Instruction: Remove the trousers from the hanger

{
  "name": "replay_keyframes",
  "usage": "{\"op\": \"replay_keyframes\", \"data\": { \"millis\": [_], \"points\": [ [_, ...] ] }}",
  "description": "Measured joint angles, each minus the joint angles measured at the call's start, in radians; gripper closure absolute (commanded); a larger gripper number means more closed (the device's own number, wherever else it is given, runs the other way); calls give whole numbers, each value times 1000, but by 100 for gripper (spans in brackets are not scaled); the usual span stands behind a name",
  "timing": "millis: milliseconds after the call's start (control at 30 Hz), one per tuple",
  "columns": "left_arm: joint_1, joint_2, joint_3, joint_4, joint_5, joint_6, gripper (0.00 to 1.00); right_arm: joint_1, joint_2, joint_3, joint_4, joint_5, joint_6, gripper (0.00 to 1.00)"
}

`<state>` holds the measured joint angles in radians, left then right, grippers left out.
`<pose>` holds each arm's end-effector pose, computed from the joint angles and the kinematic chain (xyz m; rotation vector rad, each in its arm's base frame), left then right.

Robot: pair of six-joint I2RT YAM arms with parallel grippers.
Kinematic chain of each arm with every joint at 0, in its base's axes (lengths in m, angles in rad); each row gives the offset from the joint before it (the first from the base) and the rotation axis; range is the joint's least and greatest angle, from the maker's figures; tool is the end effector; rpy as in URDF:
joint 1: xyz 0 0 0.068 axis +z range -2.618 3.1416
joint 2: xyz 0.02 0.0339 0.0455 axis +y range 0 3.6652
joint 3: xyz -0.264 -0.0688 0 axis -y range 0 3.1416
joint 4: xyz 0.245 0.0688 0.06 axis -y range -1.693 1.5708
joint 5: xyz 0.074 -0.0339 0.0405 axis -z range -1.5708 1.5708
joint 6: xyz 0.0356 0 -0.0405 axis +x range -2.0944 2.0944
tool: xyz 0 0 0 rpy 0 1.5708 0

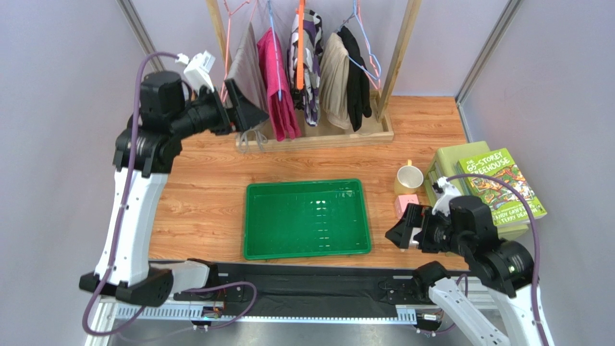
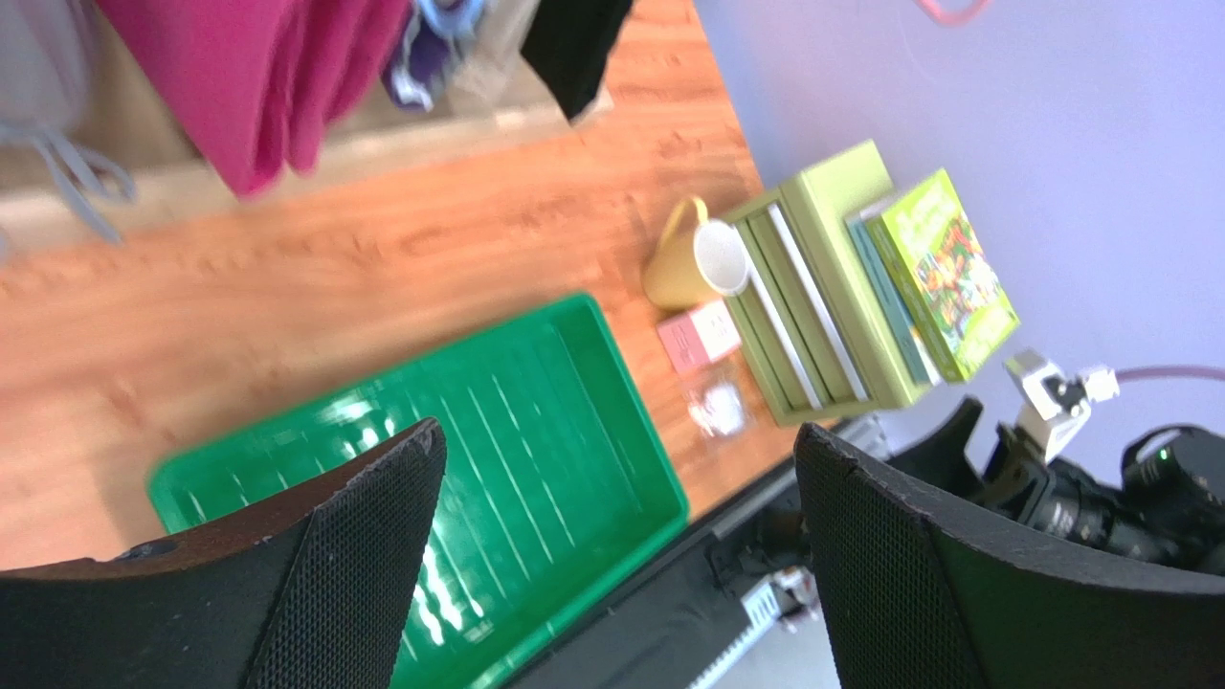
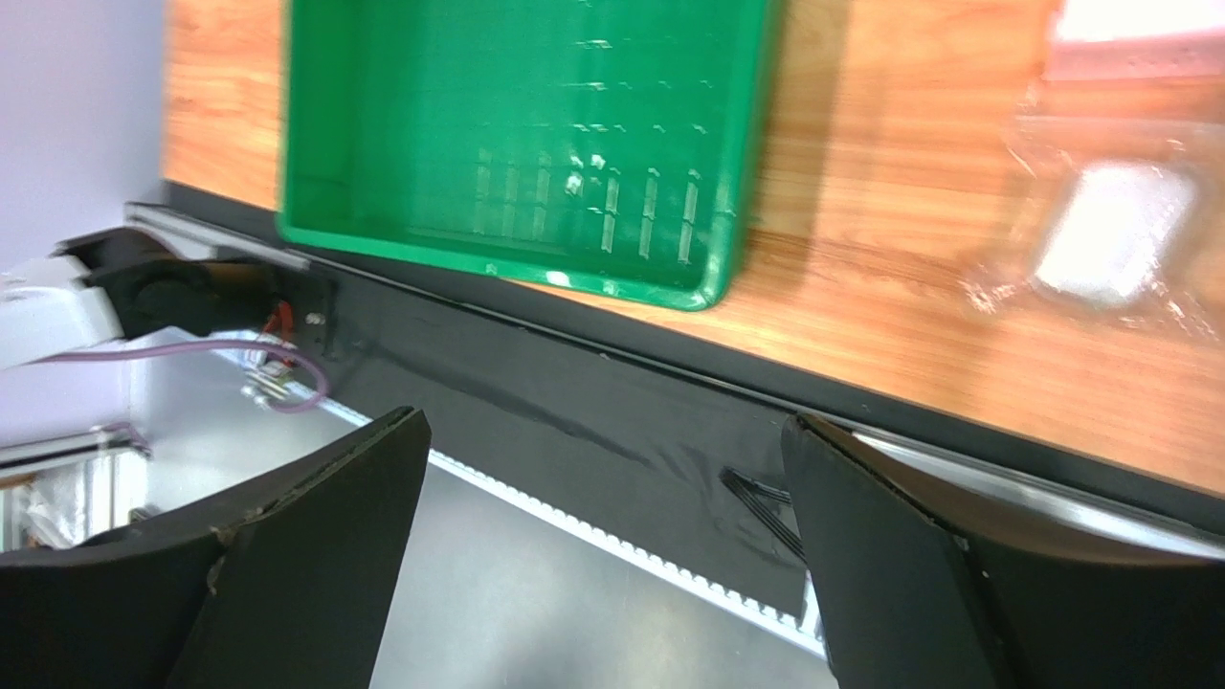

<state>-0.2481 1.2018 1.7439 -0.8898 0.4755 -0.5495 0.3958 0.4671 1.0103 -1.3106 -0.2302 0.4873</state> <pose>0.1928 -0.0657 0.5015 0.0353 2.0050 -0.9798 0.0349 0.0234 0.3349 -0.0080 2.4227 0.6922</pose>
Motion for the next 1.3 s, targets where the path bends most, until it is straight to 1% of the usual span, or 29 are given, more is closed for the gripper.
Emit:
{"op": "replay_keyframes", "data": {
  "millis": [133,200,267,333,400,467,633,667,800,867,1100,1133,1167,1300],
  "points": [
    [0,189,222,-5,-13,31,5,0,137,57,-39,129,13,0],
    [0,274,312,-2,-30,43,6,0,161,86,-37,176,13,0],
    [0,362,402,10,-53,58,6,0,145,104,-37,204,8,0],
    [0,445,478,24,-75,68,7,0,95,117,-39,223,6,0],
    [0,520,545,45,-94,80,9,0,45,132,-40,235,5,0],
    [0,594,607,81,-115,90,10,0,28,144,-40,233,-6,0],
    [0,695,634,183,-152,105,18,0,54,144,-40,153,-37,0],
    [0,713,634,209,-158,106,22,0,58,144,-39,132,-46,0],
    [0,761,632,299,-167,98,31,0,62,150,-39,82,-73,0],
    [0,771,627,337,-170,92,38,0,63,161,-38,70,-84,0],
    [0,777,587,462,-172,63,44,0,82,177,-36,52,-104,0],
    [0,779,587,470,-172,59,46,0,83,177,-36,52,-105,0],
    [0,782,587,478,-172,56,50,0,85,177,-36,52,-105,0],
    [1,800,587,509,-171,34,57,0,85,177,-38,53,-109,0]
  ]
}}
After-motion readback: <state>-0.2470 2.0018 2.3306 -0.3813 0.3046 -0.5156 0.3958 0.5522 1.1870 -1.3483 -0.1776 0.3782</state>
